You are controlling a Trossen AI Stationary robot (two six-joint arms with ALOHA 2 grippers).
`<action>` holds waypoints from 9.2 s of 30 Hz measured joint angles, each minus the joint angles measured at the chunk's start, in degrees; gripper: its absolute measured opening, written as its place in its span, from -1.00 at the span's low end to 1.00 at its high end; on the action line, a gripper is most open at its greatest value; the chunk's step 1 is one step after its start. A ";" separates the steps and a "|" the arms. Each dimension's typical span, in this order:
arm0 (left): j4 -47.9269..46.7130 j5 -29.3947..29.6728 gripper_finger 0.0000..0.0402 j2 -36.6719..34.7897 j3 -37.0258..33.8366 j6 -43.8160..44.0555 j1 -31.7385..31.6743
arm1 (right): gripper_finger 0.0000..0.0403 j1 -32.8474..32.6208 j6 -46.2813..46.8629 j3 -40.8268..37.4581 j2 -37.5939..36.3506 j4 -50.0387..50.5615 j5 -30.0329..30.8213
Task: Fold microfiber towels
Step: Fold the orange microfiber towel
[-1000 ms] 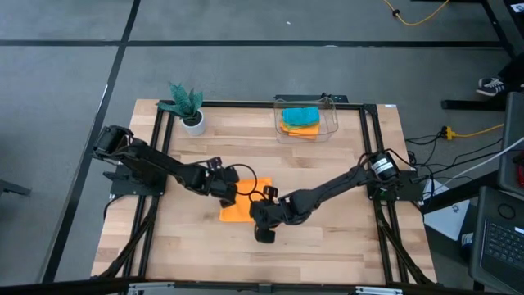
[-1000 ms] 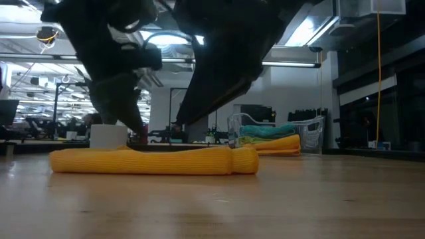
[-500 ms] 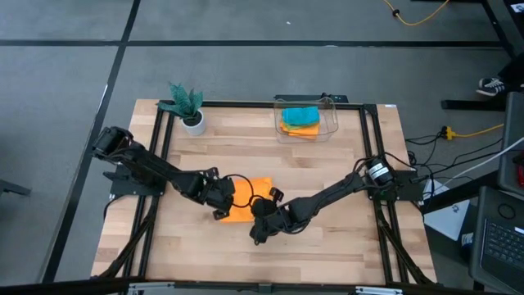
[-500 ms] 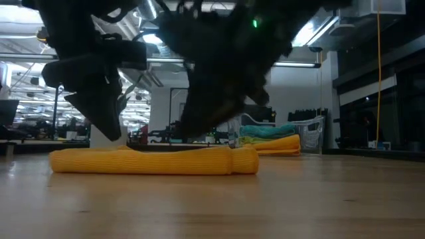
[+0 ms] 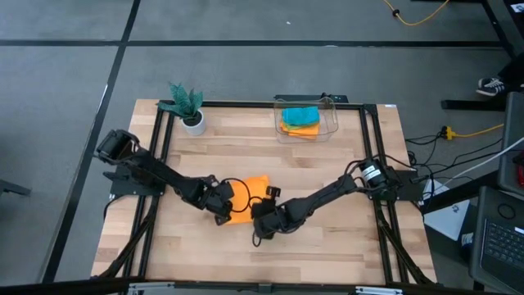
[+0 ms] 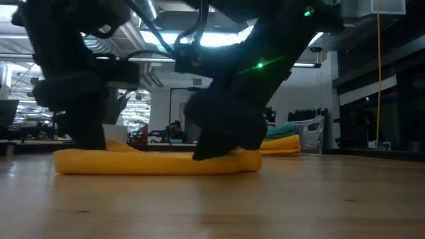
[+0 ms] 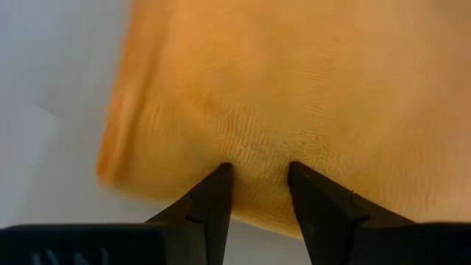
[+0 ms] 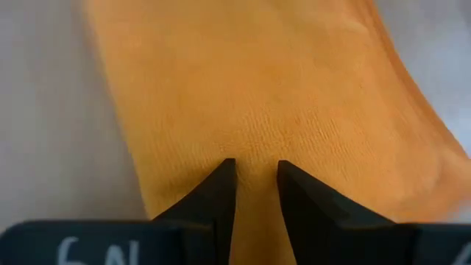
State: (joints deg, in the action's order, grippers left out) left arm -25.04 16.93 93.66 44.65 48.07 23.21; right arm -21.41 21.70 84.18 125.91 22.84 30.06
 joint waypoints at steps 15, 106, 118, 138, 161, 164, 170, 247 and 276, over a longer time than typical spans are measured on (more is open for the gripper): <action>9.07 -0.45 -0.33 0.69 1.51 10.27 10.92 | -0.48 7.47 -30.71 5.57 -0.10 9.78 -16.92; 43.14 -4.93 -0.33 1.67 -11.34 -3.18 7.97 | -0.48 15.55 -27.37 -20.61 -5.97 -37.23 -33.80; 43.37 -2.31 -0.33 0.14 -8.69 -11.08 8.36 | -0.48 10.49 -20.26 -20.74 -20.76 -24.54 -35.12; 34.00 0.48 -0.33 0.22 1.29 -17.20 12.33 | -0.47 -0.52 -14.64 -20.74 -19.28 -23.78 -31.03; 33.83 2.56 0.06 1.95 1.76 -15.69 14.58 | 0.39 -1.32 -13.98 -20.67 -13.44 -26.34 -31.14; 34.03 4.47 0.06 4.08 1.76 -15.68 14.67 | 0.39 -1.31 -14.74 -20.67 -12.33 -26.29 -29.19; 35.55 5.02 0.10 8.16 1.76 -15.40 14.56 | 0.39 -1.29 -14.87 -20.67 -12.27 -25.86 -26.66; 22.36 0.07 -1.00 7.90 18.00 -21.43 21.52 | -0.98 -13.94 6.27 5.78 -9.27 5.24 -19.55; 10.70 2.08 -1.00 7.79 18.12 -20.12 17.71 | -0.98 -4.22 -4.19 5.82 -9.34 12.62 -28.71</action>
State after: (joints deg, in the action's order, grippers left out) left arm -14.33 19.01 101.45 62.78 27.95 40.92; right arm -25.63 17.51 90.00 116.57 35.45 1.35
